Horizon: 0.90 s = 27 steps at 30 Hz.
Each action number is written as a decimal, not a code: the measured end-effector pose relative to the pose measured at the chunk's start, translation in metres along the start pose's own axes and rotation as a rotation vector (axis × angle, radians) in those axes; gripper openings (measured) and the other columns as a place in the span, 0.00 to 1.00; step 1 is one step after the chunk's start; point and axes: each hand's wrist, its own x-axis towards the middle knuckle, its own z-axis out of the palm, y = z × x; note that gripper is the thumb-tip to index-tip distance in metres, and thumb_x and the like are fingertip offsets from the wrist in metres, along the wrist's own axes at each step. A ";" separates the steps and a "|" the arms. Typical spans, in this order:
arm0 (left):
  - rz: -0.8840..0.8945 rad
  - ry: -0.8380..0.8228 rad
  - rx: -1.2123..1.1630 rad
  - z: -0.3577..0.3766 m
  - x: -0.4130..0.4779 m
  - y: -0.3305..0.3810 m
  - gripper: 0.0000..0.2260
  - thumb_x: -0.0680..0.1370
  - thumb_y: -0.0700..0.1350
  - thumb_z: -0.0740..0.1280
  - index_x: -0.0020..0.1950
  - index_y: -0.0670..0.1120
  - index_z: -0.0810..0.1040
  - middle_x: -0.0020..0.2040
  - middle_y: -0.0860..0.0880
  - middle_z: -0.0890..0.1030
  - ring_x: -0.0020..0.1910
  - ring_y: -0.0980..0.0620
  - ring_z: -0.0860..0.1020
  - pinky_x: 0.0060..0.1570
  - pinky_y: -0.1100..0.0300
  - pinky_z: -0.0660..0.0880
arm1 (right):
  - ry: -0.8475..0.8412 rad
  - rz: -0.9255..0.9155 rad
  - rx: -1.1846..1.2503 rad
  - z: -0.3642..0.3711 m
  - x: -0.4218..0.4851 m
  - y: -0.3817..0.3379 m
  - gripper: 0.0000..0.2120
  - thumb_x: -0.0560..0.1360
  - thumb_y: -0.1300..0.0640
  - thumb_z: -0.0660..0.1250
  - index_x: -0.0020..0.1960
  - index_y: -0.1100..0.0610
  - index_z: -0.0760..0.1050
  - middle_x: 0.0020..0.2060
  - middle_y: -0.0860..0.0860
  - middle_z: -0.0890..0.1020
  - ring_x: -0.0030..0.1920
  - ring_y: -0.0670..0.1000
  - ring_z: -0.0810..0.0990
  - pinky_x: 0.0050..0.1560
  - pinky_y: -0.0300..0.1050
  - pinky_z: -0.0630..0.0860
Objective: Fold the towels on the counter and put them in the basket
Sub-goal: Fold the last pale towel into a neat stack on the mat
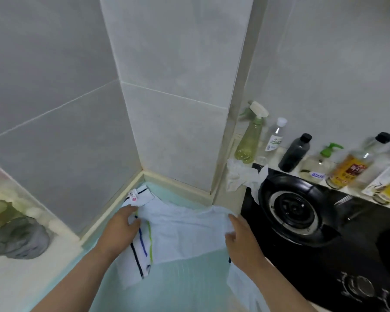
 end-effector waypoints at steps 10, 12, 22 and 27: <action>0.022 -0.052 0.262 0.032 0.058 -0.038 0.23 0.78 0.47 0.62 0.70 0.42 0.62 0.61 0.40 0.72 0.53 0.39 0.77 0.42 0.54 0.70 | 0.176 0.420 -0.207 0.018 0.019 -0.014 0.10 0.78 0.55 0.59 0.58 0.58 0.69 0.44 0.53 0.76 0.46 0.55 0.78 0.44 0.45 0.71; 0.005 -0.043 0.320 0.029 0.063 -0.034 0.13 0.77 0.48 0.62 0.58 0.42 0.69 0.52 0.41 0.74 0.47 0.40 0.77 0.41 0.54 0.71 | 0.117 0.413 -0.299 0.019 0.019 -0.015 0.05 0.75 0.55 0.60 0.47 0.54 0.73 0.44 0.52 0.78 0.52 0.56 0.80 0.45 0.43 0.69; 0.295 0.127 0.054 0.005 0.029 -0.030 0.06 0.76 0.37 0.63 0.40 0.43 0.69 0.35 0.46 0.72 0.36 0.43 0.72 0.32 0.54 0.64 | 0.285 0.156 -0.089 0.041 -0.015 -0.048 0.17 0.73 0.55 0.69 0.36 0.51 0.61 0.34 0.47 0.69 0.33 0.44 0.66 0.35 0.40 0.64; 0.253 0.172 -0.320 -0.028 -0.015 -0.023 0.03 0.80 0.41 0.60 0.47 0.44 0.71 0.40 0.47 0.75 0.38 0.51 0.73 0.38 0.58 0.67 | 0.165 -0.051 -0.038 0.079 -0.038 -0.088 0.05 0.75 0.57 0.65 0.50 0.52 0.76 0.49 0.50 0.76 0.50 0.49 0.75 0.48 0.34 0.65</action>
